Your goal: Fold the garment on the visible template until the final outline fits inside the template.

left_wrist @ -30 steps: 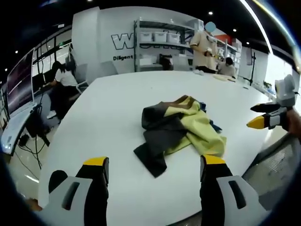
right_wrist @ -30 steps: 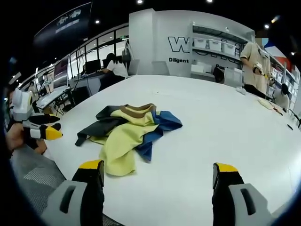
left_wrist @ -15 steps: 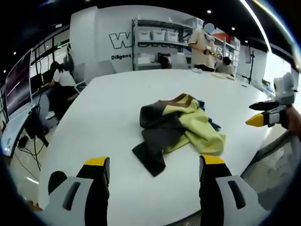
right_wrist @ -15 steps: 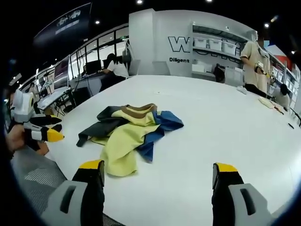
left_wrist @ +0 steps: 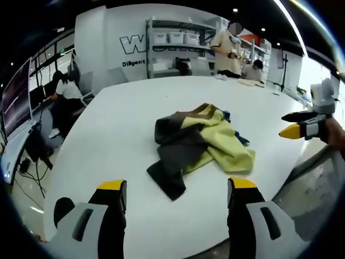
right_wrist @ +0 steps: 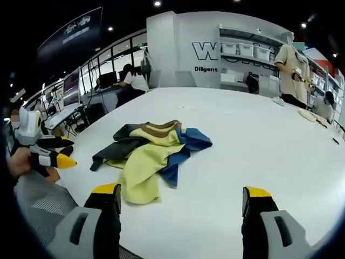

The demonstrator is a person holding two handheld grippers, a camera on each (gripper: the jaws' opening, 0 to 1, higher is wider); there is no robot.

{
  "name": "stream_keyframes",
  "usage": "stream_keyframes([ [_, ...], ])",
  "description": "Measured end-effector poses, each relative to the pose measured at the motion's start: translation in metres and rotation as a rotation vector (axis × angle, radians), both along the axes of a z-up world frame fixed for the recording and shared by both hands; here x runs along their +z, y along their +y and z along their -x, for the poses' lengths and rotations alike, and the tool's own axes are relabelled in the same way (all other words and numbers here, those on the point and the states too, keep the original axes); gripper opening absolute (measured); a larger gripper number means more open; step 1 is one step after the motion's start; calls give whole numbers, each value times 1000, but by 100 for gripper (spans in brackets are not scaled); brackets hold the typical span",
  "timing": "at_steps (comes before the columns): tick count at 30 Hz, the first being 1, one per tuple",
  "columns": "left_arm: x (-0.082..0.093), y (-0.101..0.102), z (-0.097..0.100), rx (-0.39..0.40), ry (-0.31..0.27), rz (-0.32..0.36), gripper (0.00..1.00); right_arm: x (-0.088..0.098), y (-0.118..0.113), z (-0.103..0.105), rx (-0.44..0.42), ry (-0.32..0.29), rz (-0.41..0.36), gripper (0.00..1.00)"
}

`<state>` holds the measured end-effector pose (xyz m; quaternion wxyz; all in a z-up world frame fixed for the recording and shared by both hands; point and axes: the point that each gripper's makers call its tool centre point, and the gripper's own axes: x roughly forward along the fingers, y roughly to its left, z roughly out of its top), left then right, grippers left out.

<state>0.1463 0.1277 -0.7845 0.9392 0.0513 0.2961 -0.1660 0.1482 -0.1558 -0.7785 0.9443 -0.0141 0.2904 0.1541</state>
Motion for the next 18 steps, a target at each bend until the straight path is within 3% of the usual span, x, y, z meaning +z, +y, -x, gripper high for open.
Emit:
stream_keyframes([
  [10, 2, -3, -1, -17, -5, 10, 75, 3, 6, -1, 27, -12, -1, 92],
  [15, 1, -7, -1, -38, 1, 2, 76, 12, 14, -2, 56, -37, -38, 92],
  [18, 4, -7, -1, -39, -6, 2, 76, 19, 21, -3, 70, -38, -110, 94],
])
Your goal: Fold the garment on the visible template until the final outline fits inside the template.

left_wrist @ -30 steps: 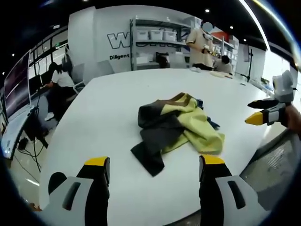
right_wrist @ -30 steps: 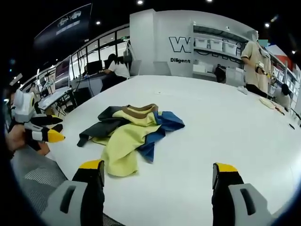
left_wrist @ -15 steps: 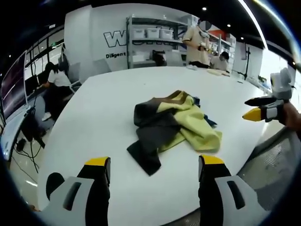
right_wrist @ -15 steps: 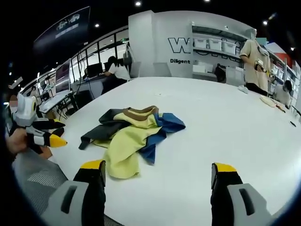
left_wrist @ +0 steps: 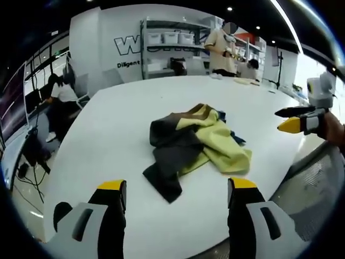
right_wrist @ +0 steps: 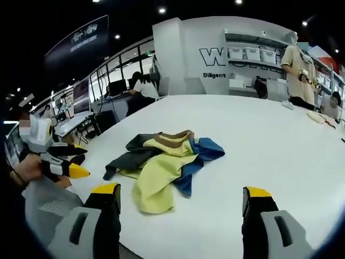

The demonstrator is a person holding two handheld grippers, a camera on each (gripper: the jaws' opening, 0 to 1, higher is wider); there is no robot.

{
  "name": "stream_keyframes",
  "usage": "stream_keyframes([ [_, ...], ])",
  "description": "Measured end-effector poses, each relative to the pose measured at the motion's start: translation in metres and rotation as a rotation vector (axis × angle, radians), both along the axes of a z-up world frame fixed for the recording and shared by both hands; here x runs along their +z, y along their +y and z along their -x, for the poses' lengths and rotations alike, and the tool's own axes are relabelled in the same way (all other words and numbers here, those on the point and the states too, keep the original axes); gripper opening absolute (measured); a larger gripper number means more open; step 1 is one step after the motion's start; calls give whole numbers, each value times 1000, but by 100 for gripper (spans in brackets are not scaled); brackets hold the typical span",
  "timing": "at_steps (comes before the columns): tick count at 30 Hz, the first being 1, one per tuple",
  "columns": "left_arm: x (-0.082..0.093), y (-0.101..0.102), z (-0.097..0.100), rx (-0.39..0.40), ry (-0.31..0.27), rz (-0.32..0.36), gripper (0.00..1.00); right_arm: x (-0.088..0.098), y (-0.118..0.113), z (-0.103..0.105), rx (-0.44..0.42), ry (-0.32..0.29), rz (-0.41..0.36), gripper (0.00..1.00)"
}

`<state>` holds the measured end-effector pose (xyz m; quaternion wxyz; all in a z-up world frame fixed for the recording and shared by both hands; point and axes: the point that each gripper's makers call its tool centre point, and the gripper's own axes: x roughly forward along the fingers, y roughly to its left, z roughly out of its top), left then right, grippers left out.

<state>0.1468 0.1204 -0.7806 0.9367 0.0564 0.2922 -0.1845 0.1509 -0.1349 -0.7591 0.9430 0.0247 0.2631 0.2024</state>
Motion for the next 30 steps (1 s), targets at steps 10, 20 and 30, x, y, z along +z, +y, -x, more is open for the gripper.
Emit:
stream_keyframes([
  [10, 16, 1, -16, 5, -13, 69, 75, 15, 2, -16, 34, -32, 25, 95],
  [20, 13, -7, -24, -10, 13, 49, 72, 26, 11, -32, 113, -75, 49, 93],
  [30, 20, -21, -34, -45, -3, 46, 68, 30, 23, -53, 194, -110, 93, 90],
])
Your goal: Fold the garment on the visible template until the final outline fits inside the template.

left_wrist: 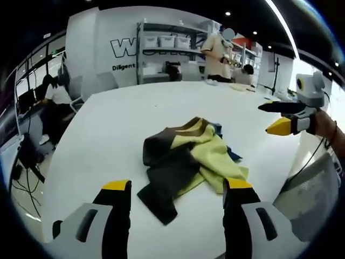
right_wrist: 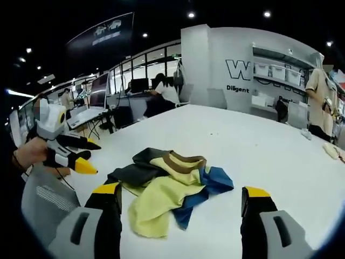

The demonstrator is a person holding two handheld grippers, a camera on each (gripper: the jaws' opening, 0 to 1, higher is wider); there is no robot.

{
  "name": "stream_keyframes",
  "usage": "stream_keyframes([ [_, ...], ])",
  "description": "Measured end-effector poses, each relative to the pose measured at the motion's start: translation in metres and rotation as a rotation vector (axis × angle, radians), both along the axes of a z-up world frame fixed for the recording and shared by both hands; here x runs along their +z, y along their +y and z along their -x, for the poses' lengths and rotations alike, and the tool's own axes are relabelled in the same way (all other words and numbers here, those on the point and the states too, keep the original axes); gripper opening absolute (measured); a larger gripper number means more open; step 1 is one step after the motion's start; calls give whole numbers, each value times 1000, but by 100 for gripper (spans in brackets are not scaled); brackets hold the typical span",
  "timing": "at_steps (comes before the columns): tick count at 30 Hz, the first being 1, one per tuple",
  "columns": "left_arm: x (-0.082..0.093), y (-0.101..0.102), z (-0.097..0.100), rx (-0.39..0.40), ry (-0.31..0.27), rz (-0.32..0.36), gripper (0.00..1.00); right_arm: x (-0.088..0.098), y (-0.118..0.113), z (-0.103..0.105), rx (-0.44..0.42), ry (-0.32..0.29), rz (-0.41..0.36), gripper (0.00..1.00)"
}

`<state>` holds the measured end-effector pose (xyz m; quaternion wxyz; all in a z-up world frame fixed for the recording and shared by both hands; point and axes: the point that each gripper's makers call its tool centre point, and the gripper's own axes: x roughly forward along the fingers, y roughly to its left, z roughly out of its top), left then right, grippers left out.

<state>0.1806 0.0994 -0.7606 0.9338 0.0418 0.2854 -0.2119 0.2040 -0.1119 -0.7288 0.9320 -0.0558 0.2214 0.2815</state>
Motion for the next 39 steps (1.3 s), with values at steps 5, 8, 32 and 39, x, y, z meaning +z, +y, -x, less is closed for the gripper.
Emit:
stream_keyframes([
  [5, -4, -10, -4, -42, 7, -13, 65, 2, -1, -14, 5, -13, -19, 81],
  [8, -8, -18, -6, -64, 16, -19, 64, 2, 0, -21, 12, -10, -27, 77],
  [32, -42, -51, -38, -120, 113, -24, 42, -38, 0, -79, 74, 42, 53, 41],
  [39, -59, -58, -38, -96, 175, 22, 40, -57, 6, -88, 87, 71, 70, 33],
])
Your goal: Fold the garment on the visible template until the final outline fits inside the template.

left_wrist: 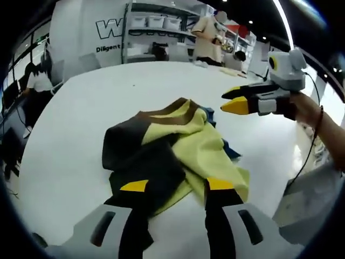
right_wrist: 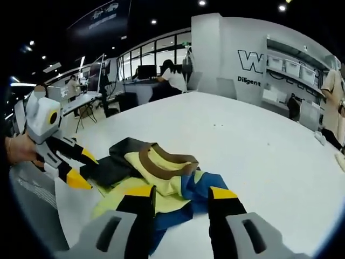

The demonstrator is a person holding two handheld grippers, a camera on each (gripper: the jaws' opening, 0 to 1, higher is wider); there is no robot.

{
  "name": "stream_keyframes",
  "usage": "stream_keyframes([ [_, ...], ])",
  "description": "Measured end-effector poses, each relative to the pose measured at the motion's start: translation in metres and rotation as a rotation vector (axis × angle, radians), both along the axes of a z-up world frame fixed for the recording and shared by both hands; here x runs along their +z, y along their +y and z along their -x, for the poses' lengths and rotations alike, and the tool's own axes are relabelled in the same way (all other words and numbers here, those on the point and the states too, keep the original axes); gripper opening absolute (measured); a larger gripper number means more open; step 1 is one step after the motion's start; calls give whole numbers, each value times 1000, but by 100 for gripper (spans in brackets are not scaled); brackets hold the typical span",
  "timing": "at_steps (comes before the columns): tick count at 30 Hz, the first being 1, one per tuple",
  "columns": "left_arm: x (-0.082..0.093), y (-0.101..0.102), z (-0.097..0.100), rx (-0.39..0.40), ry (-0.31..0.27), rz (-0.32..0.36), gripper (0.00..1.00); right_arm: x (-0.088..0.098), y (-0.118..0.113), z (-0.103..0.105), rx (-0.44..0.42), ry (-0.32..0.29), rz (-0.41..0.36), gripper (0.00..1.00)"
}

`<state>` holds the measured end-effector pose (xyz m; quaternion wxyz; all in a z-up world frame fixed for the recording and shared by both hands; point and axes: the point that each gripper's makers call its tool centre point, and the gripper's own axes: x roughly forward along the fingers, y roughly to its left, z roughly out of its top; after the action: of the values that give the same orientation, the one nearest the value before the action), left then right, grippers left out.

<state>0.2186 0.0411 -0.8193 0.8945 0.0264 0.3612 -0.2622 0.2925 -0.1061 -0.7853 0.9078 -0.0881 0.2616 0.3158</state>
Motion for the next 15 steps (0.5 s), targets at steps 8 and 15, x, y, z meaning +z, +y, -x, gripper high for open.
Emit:
stream_keyframes([
  [8, -12, -10, -9, 31, 28, 20, 32, -20, 0, -12, -23, 13, 40, 30],
  [15, -18, -19, -11, 98, 67, 112, 27, -31, -4, -24, -38, -5, 89, 23],
])
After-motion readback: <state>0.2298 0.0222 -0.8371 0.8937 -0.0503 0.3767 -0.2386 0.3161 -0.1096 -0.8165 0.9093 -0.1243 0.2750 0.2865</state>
